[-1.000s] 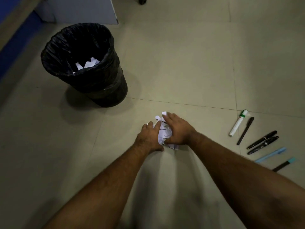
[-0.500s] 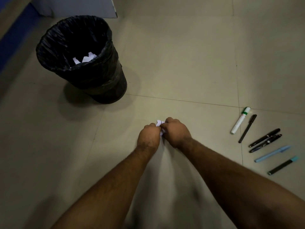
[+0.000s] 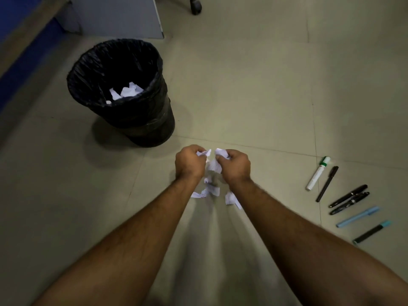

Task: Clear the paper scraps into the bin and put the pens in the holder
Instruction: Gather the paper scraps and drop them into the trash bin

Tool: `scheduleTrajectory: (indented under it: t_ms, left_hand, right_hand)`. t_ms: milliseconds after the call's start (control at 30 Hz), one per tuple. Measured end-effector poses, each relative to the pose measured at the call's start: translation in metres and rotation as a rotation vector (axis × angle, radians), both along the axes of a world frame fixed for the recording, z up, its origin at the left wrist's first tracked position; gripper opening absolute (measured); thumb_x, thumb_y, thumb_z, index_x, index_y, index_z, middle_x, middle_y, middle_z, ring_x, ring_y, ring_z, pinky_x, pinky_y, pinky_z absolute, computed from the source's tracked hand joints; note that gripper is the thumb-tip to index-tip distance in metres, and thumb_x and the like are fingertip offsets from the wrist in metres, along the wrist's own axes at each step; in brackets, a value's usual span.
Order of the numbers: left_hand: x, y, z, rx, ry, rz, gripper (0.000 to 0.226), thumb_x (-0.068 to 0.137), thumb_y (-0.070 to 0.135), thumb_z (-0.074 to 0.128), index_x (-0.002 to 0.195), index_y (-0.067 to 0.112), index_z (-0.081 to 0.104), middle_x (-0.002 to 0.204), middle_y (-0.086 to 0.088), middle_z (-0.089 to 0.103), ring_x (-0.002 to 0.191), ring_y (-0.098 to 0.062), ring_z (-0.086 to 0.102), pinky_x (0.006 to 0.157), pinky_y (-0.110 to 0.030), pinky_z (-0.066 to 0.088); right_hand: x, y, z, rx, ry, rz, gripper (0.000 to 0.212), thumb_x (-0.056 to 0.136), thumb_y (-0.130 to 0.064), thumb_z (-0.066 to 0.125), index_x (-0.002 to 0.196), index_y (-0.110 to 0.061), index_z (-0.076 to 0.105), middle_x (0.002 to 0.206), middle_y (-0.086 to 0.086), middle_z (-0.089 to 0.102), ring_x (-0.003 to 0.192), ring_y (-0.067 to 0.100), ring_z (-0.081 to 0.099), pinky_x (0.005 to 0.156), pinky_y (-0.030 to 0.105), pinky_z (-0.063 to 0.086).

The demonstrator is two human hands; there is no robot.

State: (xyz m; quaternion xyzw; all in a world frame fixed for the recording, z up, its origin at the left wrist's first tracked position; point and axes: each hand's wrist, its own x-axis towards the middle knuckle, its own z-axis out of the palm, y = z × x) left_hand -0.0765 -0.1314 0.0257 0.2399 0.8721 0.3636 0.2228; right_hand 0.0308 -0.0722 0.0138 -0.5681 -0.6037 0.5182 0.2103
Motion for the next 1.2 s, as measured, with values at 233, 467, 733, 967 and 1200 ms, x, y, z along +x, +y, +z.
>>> scheduleTrajectory:
  t_ms: [233, 467, 733, 967, 1200]
  left_hand:
    - [-0.068, 0.025, 0.127, 0.348, 0.237, 0.034, 0.011, 0.086, 0.022, 0.069, 0.088, 0.014, 0.076, 0.082, 0.002, 0.074, 0.079, -0.015, 0.067, 0.071, -0.023, 0.049]
    - [-0.177, 0.012, 0.189, 0.314, 0.304, 0.176, 0.011, 0.087, 0.021, 0.066, 0.090, 0.013, 0.074, 0.085, -0.001, 0.071, 0.084, -0.019, 0.066, 0.069, -0.021, 0.044]
    - [-0.241, 0.004, 0.158, 0.096, 0.207, 0.058, 0.041, 0.083, 0.004, 0.065, 0.123, 0.016, 0.066, 0.124, -0.007, 0.068, 0.112, -0.024, 0.063, 0.094, -0.030, 0.051]
    - [-0.222, 0.008, 0.165, 0.134, 0.195, 0.045, 0.024, 0.080, 0.005, 0.068, 0.099, 0.019, 0.074, 0.098, -0.003, 0.074, 0.091, -0.020, 0.069, 0.084, -0.031, 0.057]
    - [-0.158, 0.032, 0.178, 0.215, 0.234, -0.152, 0.020, 0.084, 0.012, 0.062, 0.099, 0.017, 0.075, 0.093, -0.002, 0.075, 0.088, -0.017, 0.068, 0.083, -0.027, 0.055]
  right_hand:
    - [-0.092, 0.009, 0.099, 0.045, 0.342, -0.191, 0.022, 0.082, -0.024, 0.075, 0.062, -0.029, 0.069, 0.063, -0.010, 0.067, 0.065, 0.009, 0.062, 0.076, 0.038, 0.059]
    - [-0.206, 0.001, 0.188, 0.163, 0.370, -0.083, 0.011, 0.088, -0.025, 0.069, 0.086, -0.016, 0.074, 0.074, -0.005, 0.067, 0.067, 0.011, 0.060, 0.063, 0.020, 0.044]
    - [-0.258, 0.004, 0.187, 0.102, 0.022, 0.289, 0.051, 0.085, -0.011, 0.068, 0.135, -0.014, 0.059, 0.130, 0.008, 0.065, 0.118, 0.025, 0.061, 0.100, 0.031, 0.049]
    - [-0.239, 0.011, 0.182, 0.156, 0.193, 0.024, 0.026, 0.083, -0.011, 0.059, 0.102, -0.021, 0.073, 0.097, -0.001, 0.074, 0.093, 0.019, 0.068, 0.085, 0.026, 0.053]
    - [-0.181, 0.039, 0.159, 0.145, 0.325, -0.116, 0.013, 0.071, -0.027, 0.057, 0.074, -0.034, 0.068, 0.076, -0.003, 0.074, 0.076, 0.020, 0.072, 0.077, 0.048, 0.061]
